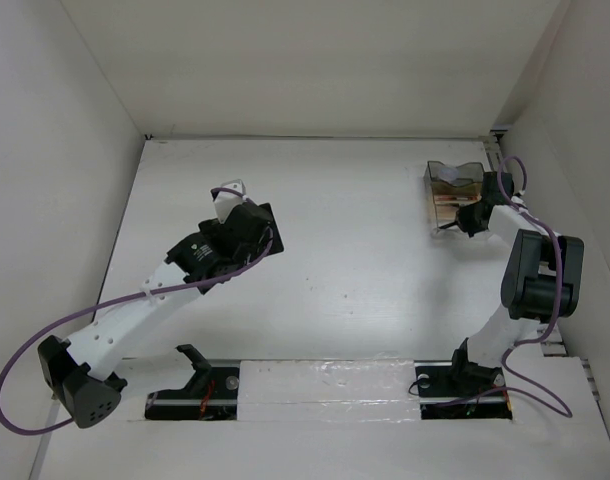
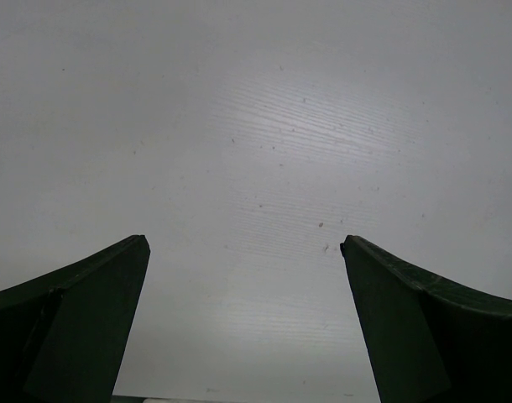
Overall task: Sort the stationery into containers
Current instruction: Place the scissors in the storage box.
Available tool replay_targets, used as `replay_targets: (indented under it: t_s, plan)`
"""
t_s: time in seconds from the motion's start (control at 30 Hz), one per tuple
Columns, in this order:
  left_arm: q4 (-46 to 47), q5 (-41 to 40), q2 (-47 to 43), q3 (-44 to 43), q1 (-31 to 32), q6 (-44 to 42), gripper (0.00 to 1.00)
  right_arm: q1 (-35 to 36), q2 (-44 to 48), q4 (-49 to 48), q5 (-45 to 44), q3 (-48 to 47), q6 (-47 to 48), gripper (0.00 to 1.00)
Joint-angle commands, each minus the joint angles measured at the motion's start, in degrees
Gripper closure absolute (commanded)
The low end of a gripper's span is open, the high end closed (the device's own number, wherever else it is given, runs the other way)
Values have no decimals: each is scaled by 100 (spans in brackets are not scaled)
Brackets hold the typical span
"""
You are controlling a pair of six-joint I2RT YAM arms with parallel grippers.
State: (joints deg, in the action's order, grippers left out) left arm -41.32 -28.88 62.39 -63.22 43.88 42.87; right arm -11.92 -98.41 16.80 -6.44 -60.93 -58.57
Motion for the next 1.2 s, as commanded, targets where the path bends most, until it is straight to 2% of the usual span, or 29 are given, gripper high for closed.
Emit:
replay_targets:
  t_s: [0.0, 0.1, 0.27, 0.37, 0.57, 0.6, 0.67, 0.7, 0.9, 0.93, 1.07, 1.1, 1.13, 1.17]
  plan:
    - [115, -30, 19, 64, -11, -68, 0, -2, -126, -230, 186, -7, -41, 100]
    - [115, -30, 19, 64, -11, -68, 0, -3, -126, -282, 239, -7, -41, 98]
    - [115, 23, 19, 64, -11, -68, 0, -3, 58, -282, 292, 46, -41, 73]
    - [115, 23, 19, 64, -11, -68, 0, -55, 181, -282, 292, 46, -41, 66]
    - [168, 76, -34, 64, -11, -121, 0, -56, 454, -124, 292, 46, -41, 60]
    - [168, 76, -34, 117, -11, -121, 0, -56, 515, -124, 292, 46, -41, 56]
    - [168, 128, -86, 117, -11, -121, 0, -56, 769, -71, 345, 46, -41, 56]
    - [168, 129, -87, 117, -11, -121, 0, -56, 858, -19, 345, 46, -41, 51]
    - [168, 129, -139, 117, -11, -121, 0, -4, 1595, 280, 345, -253, -41, 49]
    - [168, 129, -139, 117, -11, -121, 0, -3, 1710, 280, 397, -305, 20, 33]
    - [168, 23, -245, 117, -11, -68, 0, 417, 2518, 280, 739, -149, 266, 28]
    - [168, -160, -323, 56, -11, -8, 0, 558, 3033, 158, 819, 105, 502, 20]
    - [81, -240, -411, -23, -11, 54, 0, 707, 3334, 35, 967, 255, 704, 0]
    - [28, -328, -412, -76, -11, 55, 0, 883, 3650, -79, 1134, 396, 854, 0]
